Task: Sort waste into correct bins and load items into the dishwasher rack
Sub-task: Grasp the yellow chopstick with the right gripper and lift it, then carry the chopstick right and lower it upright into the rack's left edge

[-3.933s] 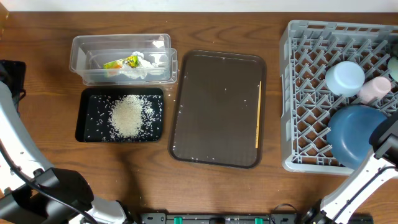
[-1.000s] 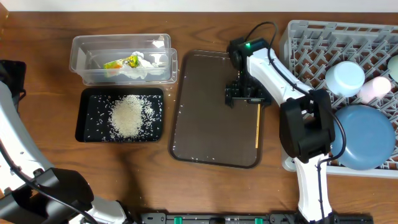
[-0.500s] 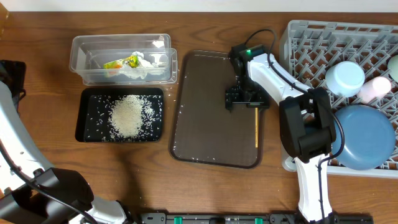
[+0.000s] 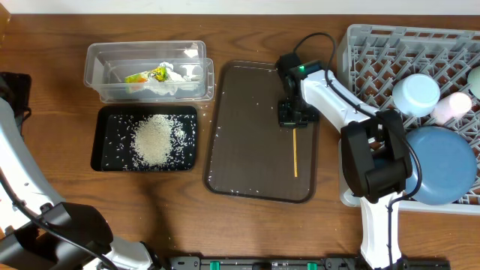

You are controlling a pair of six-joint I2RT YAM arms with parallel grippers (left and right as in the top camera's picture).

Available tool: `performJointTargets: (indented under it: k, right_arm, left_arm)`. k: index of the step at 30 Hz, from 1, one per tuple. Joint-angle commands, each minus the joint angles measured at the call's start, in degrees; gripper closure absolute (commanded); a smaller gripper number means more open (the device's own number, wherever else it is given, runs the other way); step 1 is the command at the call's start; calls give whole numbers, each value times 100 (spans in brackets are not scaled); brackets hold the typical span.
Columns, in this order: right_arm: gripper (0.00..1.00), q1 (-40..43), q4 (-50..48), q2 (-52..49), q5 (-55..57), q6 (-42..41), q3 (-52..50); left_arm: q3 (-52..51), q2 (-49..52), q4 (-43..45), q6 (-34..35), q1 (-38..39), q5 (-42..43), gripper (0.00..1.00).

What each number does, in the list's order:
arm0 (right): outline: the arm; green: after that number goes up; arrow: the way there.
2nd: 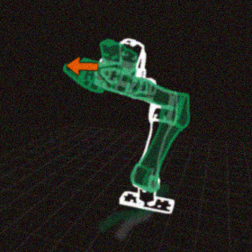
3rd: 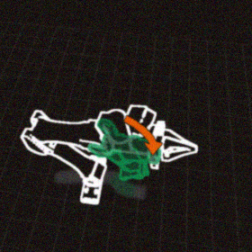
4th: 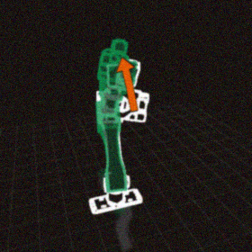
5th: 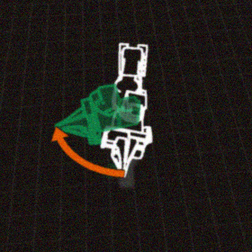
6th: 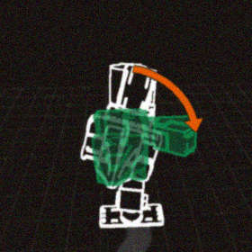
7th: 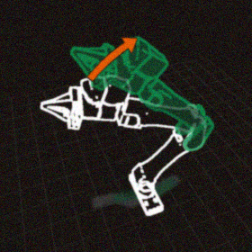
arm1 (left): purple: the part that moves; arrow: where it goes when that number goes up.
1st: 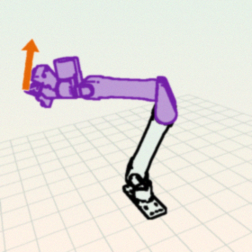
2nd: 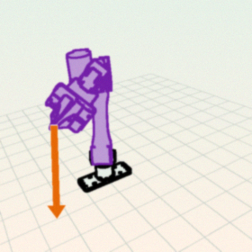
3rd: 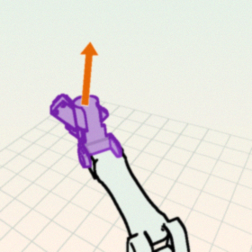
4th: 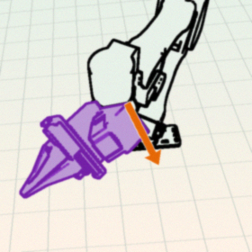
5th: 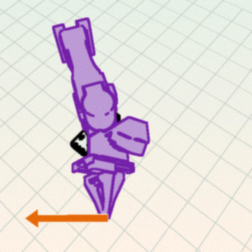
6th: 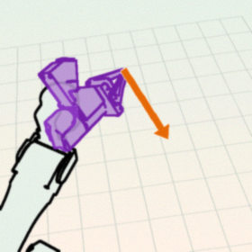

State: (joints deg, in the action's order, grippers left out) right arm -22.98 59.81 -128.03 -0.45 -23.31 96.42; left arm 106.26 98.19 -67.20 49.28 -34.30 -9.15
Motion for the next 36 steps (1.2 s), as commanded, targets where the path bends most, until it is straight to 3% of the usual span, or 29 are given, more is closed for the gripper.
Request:
performJointTargets:
  k: [1,9,15,21,26,31,36]
  right_arm:
    - [99,-96,2,-365,-302,61,-186]
    - [99,223,1064,-212,-238,376,1128]
    - [99,890,1873,334,518,439,2297]
    - [99,1864,1561,1049,586,798,2433]
    - [99,2485,1202,1088,129,1427,2393]
    - [99,2695,673,1058,-179,2013,2118]
    - [99,2667,142,1058,-328,2041,1755]
  left_arm:
    - [-7,31,-26,-33,-13,-31,6]
    - [-7,31,-26,-33,-13,-28,6]
    - [-7,31,-26,-33,-13,-28,6]
    - [-7,31,-26,-33,-13,-31,6]
    - [-7,31,-26,-33,-13,-28,6]
    - [-7,31,-26,-33,-13,-28,6]
    - [-7,31,-28,-33,-13,-28,6]
